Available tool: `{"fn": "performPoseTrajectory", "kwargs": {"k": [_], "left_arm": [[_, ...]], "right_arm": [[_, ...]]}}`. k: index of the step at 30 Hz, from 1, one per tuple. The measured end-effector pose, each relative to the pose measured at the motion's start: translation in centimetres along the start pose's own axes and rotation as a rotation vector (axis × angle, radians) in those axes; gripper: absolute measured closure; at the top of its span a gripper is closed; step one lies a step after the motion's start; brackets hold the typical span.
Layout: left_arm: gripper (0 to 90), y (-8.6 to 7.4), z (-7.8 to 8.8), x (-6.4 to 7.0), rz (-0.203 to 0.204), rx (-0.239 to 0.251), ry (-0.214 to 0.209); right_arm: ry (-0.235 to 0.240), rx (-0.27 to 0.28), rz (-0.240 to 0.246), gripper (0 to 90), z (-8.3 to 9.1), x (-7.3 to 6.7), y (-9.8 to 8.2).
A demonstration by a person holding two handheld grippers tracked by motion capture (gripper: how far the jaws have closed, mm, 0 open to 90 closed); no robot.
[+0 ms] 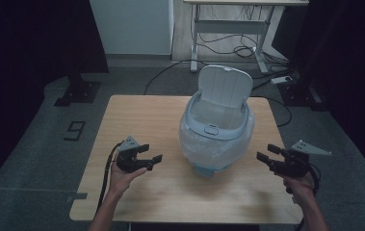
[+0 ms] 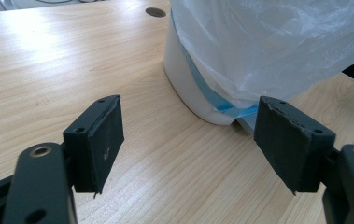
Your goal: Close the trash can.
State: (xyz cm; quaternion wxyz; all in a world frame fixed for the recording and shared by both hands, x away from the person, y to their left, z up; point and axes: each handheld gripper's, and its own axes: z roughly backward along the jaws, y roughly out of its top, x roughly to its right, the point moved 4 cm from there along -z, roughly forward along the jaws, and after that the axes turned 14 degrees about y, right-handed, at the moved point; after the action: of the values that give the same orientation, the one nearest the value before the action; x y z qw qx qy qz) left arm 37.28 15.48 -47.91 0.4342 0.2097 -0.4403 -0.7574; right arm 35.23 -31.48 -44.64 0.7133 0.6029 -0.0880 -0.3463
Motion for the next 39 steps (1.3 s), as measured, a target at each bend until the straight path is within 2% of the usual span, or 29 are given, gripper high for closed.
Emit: {"fn": "performPoseTrajectory", "kwargs": {"k": [9,14,23,31,39], "left_arm": [[24.1,-0.4,-0.3,0.3,-0.010,-0.026,0.005],[25.7,-0.4,-0.2,0.1,0.005,-0.021,0.018],[25.7,-0.5,-0.2,0.0,0.011,-0.027,0.018],[25.7,-0.6,-0.2,-0.1,0.008,-0.034,0.018],[25.7,-0.8,-0.5,0.0,0.012,-0.049,0.014]], "right_arm": [[0.028,0.019,0.036,29.8,-0.7,-0.6,4.0],[0.033,0.017,0.054,29.8,-1.3,-1.0,5.9],[0.036,0.022,0.063,29.3,-2.3,-1.3,8.2],[0.021,-0.008,0.070,27.9,-3.9,-1.3,9.9],[0.017,0.002,0.079,27.0,-4.5,-1.2,11.8]]}}
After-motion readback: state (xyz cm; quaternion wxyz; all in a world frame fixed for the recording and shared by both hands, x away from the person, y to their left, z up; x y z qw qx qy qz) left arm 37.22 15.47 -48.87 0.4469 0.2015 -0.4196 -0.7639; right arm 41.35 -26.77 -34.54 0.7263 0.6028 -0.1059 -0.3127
